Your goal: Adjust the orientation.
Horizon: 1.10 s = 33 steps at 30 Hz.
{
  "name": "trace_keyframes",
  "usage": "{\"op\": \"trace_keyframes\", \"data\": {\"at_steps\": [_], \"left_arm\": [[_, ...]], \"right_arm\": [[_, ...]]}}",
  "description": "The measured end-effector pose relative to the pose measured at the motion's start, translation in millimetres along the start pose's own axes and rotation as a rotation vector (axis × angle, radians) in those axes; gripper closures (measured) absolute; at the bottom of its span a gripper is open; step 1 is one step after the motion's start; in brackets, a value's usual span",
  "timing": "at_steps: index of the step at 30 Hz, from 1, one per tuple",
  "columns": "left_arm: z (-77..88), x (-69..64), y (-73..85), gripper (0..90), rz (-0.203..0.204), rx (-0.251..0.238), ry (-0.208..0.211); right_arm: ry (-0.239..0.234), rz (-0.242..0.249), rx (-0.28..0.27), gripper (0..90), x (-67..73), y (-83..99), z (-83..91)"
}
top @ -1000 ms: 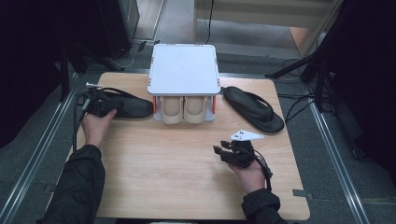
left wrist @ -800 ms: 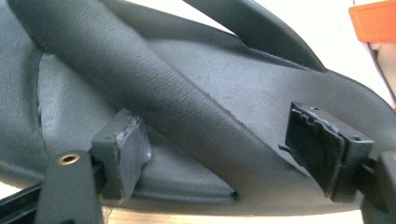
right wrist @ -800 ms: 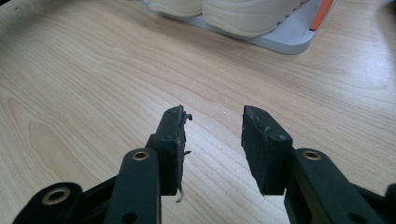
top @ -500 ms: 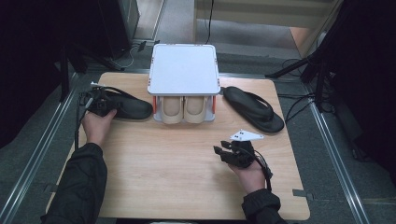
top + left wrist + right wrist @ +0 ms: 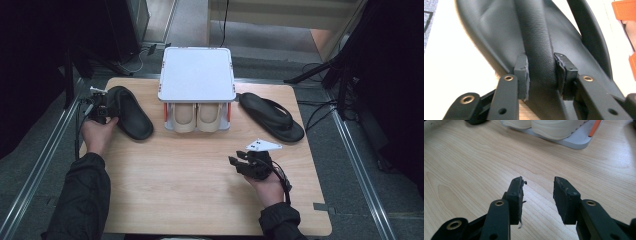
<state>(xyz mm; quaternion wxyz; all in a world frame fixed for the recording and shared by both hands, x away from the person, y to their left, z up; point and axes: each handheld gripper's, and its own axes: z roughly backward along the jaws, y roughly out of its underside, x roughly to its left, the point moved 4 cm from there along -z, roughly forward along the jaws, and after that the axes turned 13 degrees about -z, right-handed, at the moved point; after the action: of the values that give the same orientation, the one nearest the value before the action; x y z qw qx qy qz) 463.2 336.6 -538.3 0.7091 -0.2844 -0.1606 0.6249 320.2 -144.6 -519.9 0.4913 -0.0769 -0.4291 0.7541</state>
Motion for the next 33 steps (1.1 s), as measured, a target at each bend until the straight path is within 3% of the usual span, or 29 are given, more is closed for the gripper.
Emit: {"op": "trace_keyframes", "data": {"at_steps": [8,23,33], "left_arm": [[3.0,2.7,0.1,70.8,0.016,0.013,0.033],[24.8,-5.2,-4.1,71.6,-0.018,-0.009,0.07],[40.8,-20.8,2.7,71.4,-0.059,-0.017,0.092]], "right_arm": [[-0.001,-0.003,-0.004,60.2,0.1,-0.3,0.3],[-0.006,-0.008,-0.004,60.2,-1.8,-1.1,1.2],[-0.008,-0.017,-0.016,60.2,-3.1,-2.8,2.7]]}}
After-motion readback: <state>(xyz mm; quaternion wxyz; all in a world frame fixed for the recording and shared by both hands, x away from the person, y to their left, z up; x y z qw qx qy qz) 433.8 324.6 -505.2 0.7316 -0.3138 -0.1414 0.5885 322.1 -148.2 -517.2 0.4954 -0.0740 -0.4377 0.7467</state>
